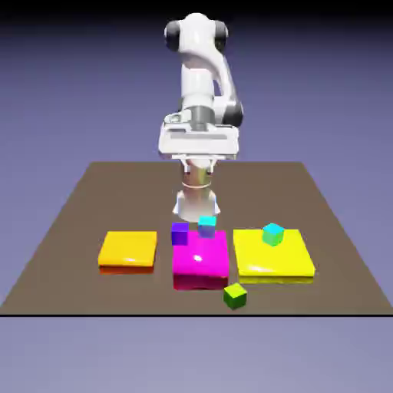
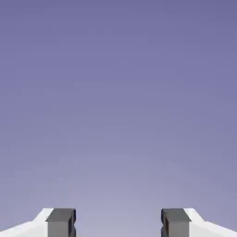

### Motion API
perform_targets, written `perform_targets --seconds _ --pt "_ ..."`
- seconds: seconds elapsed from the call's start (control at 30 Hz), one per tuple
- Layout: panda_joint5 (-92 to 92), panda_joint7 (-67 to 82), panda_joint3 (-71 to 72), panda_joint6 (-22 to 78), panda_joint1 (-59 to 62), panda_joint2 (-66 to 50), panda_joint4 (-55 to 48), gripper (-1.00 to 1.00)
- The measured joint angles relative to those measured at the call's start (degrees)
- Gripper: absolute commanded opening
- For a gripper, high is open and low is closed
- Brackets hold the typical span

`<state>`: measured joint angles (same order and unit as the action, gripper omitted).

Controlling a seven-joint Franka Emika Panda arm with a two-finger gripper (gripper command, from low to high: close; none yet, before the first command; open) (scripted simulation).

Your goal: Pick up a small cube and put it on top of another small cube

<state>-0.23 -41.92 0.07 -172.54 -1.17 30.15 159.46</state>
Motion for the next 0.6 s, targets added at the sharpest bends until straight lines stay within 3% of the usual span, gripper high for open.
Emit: perform_targets --seconds 0.6 --pt "-3.4 8.1 1.1 22.0 -7.2 -37.4 -23.0 0.0"
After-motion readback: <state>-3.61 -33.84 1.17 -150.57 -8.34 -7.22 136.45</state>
